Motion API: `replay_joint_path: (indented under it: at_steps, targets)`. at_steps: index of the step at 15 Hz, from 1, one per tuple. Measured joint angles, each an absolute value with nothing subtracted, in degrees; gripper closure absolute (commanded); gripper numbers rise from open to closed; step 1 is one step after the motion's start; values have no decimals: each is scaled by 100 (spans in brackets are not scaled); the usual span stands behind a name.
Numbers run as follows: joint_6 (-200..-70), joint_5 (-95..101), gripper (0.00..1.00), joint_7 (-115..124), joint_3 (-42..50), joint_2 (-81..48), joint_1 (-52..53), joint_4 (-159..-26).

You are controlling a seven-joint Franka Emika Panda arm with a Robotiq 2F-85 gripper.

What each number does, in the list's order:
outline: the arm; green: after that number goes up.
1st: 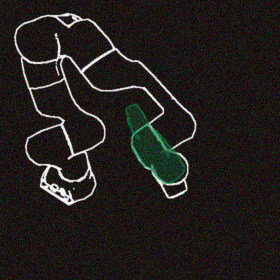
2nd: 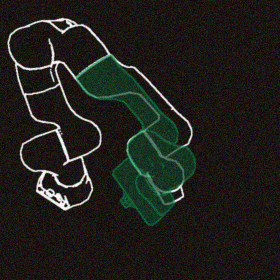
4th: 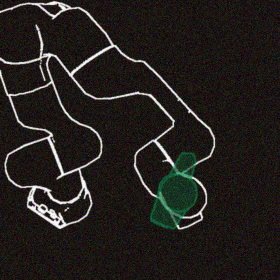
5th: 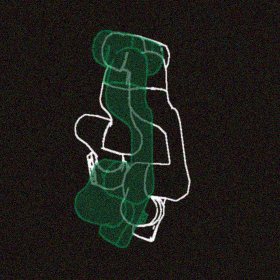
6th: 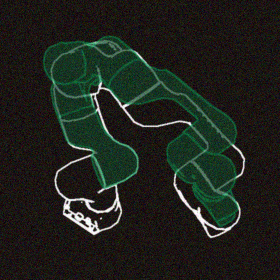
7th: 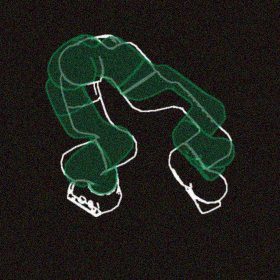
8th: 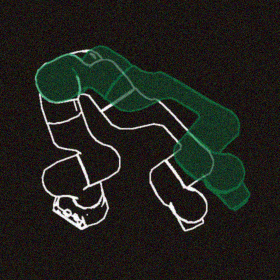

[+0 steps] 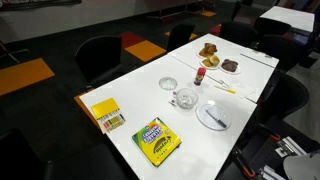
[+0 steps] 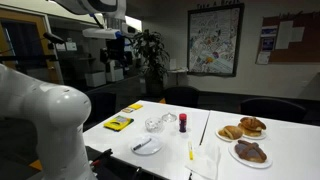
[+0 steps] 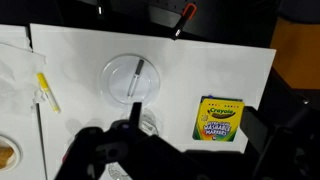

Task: Move the glass container forwards.

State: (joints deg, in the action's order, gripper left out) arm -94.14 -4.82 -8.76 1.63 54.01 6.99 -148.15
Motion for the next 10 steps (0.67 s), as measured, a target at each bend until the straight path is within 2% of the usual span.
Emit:
replay_joint_path:
  at_steps: [5,10]
  targets:
    - [-9556,-276,0,-863,168,5383,657,-14820]
    - [-10633,578,0,-939,512,5141,346,-15094]
